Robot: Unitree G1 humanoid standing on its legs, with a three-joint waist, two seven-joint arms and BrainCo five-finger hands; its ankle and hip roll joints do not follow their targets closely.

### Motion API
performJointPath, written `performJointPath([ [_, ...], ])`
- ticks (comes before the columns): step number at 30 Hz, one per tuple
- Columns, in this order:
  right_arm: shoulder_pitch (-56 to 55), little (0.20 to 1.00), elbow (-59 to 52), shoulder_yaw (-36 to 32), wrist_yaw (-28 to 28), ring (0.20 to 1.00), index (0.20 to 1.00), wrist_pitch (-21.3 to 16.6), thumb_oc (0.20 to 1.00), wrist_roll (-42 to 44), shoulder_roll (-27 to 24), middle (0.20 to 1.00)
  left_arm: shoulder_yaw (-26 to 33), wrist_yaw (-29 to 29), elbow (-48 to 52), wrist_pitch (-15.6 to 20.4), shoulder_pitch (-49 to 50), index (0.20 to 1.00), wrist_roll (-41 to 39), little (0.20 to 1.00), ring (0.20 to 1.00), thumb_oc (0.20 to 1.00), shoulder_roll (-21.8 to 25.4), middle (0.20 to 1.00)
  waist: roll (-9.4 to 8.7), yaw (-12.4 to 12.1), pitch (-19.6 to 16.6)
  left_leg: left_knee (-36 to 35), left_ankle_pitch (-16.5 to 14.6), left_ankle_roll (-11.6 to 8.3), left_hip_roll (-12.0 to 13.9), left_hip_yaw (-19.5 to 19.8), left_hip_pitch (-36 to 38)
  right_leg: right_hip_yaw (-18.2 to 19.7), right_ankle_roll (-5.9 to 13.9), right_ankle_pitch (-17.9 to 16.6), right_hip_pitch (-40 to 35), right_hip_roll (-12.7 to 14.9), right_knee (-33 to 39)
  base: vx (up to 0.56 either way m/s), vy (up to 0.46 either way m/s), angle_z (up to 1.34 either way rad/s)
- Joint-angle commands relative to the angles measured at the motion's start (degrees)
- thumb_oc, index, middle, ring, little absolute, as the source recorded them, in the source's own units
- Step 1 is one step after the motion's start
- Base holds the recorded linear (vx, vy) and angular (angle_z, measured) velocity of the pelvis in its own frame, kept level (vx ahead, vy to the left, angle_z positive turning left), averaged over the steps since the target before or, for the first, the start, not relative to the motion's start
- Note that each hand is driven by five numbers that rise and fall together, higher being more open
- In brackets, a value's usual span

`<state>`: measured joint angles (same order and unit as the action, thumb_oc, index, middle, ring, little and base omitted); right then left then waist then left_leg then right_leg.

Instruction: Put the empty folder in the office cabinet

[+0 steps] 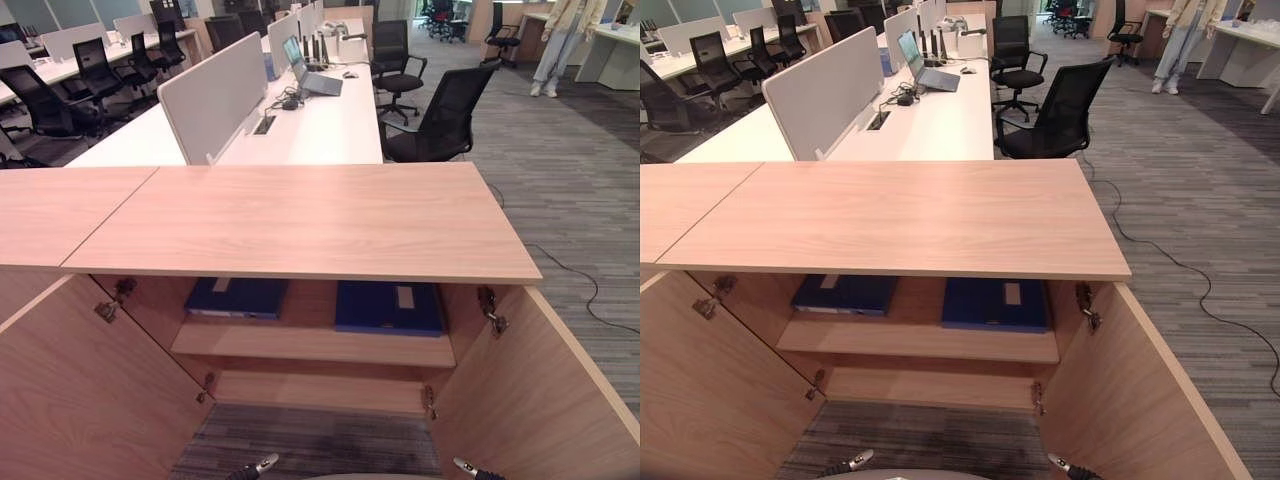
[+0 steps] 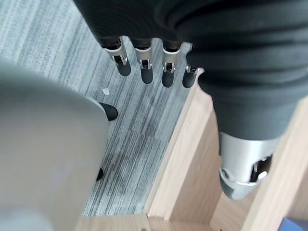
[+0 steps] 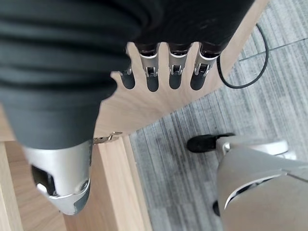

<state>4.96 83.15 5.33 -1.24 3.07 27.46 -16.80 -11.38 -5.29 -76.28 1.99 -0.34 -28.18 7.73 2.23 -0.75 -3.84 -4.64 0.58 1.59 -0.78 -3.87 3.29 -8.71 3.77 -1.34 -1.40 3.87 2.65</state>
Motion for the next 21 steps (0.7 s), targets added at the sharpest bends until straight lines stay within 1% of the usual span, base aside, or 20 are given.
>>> performJointPath([
  [1,3.10,1.000,3.63,1.65,-0.63,1.000,1.000,-1.00,1.000,-2.55,2.04,1.000,1.09,0.59,-2.50,1.30,-2.36,1.000,3.24,1.000,1.000,1.000,-1.57,1.000,-2.72,-1.23,-1.49,-0.36,-3.11,-0.56,-2.78,3.86,-1.31,4.38,2.80,0.64,-1.04,0.31,2.35,0.00,-0.021,0.03],
  [7,2.49,1.000,3.02,2.10,-0.76,1.000,1.000,-1.37,1.000,-3.14,1.54,1.000,0.04,1.12,-1.14,1.81,-2.04,1.000,3.77,1.000,1.000,1.000,-1.77,1.000,-2.50,-0.98,-1.61,-0.36,-3.08,-0.74,-2.51,3.72,-1.26,4.51,2.61,0.90,-1.17,0.14,2.35,0.00,-0.015,0.01],
  [8,1.36,1.000,-0.13,3.34,-0.95,1.000,1.000,-2.32,1.000,-2.68,2.26,1.000,-0.45,0.99,-0.28,1.70,-1.37,1.000,3.86,1.000,1.000,1.000,-1.40,1.000,-2.59,-0.89,-1.44,-0.36,-2.89,-0.76,-2.44,3.75,-1.52,4.66,2.47,0.72,-0.87,0.01,2.35,-0.04,-0.043,0.00],
  [9,0.50,1.000,-0.56,3.54,-0.85,1.000,1.000,-2.52,1.000,-2.30,2.78,1.000,-0.64,0.57,-0.22,1.51,-1.02,1.000,3.51,1.000,1.000,1.000,-1.41,1.000,-2.66,-0.76,-1.43,-0.36,-2.82,-0.75,-2.44,3.81,-1.67,4.79,2.40,0.64,-0.64,-0.09,2.35,-0.06,-0.055,0.00],
  [11,-0.52,1.000,-0.38,4.35,-1.13,1.000,1.000,-2.50,1.000,-2.97,3.74,1.000,-1.73,0.60,0.91,1.66,-1.25,1.000,2.48,1.000,1.000,1.000,-1.59,1.000,-2.77,-0.53,-1.14,-0.36,-2.74,-0.75,-2.37,3.80,-2.02,4.91,2.26,0.48,-0.29,-0.26,2.35,-0.05,-0.038,-0.01],
  [17,-1.16,1.000,-0.41,4.55,-1.32,1.000,1.000,-2.54,1.000,-3.51,4.18,1.000,-2.12,0.80,2.26,1.84,-1.52,1.000,1.25,1.000,1.000,1.000,-1.46,1.000,-2.95,-0.42,-0.87,-0.36,-2.75,-0.79,-2.30,3.87,-2.00,4.95,2.15,0.50,-0.36,-0.39,2.35,-0.01,-0.004,0.00],
  [19,-1.31,1.000,-0.83,4.63,-1.51,1.000,1.000,-2.66,1.000,-3.62,4.20,1.000,-1.31,0.41,2.56,1.34,-1.15,1.000,-1.50,1.000,1.000,1.000,-1.49,1.000,-3.03,-0.42,-0.76,-0.36,-2.78,-0.86,-2.23,3.93,-1.85,4.87,2.05,0.64,-0.53,-0.51,2.35,0.00,0.000,0.00],
  [20,-1.32,1.000,-0.83,4.63,-1.51,1.000,1.000,-2.66,1.000,-3.62,4.21,1.000,-1.31,0.41,2.56,1.33,-1.15,1.000,-1.51,1.000,1.000,1.000,-1.49,1.000,-3.03,-0.41,-0.75,-0.36,-2.78,-0.86,-2.23,3.94,-1.84,4.86,2.05,0.64,-0.55,-0.51,2.35,-0.01,-0.031,0.00],
  [21,-1.35,1.000,-1.02,4.61,-1.49,1.000,1.000,-2.75,1.000,-3.61,4.21,1.000,0.09,-0.40,2.83,0.84,-0.75,1.000,-4.61,1.000,1.000,1.000,-1.67,1.000,-3.10,-0.42,-0.61,-0.36,-2.79,-0.98,-2.14,4.02,-1.75,4.82,1.96,0.75,-0.71,-0.60,2.35,0.00,0.000,0.00],
])
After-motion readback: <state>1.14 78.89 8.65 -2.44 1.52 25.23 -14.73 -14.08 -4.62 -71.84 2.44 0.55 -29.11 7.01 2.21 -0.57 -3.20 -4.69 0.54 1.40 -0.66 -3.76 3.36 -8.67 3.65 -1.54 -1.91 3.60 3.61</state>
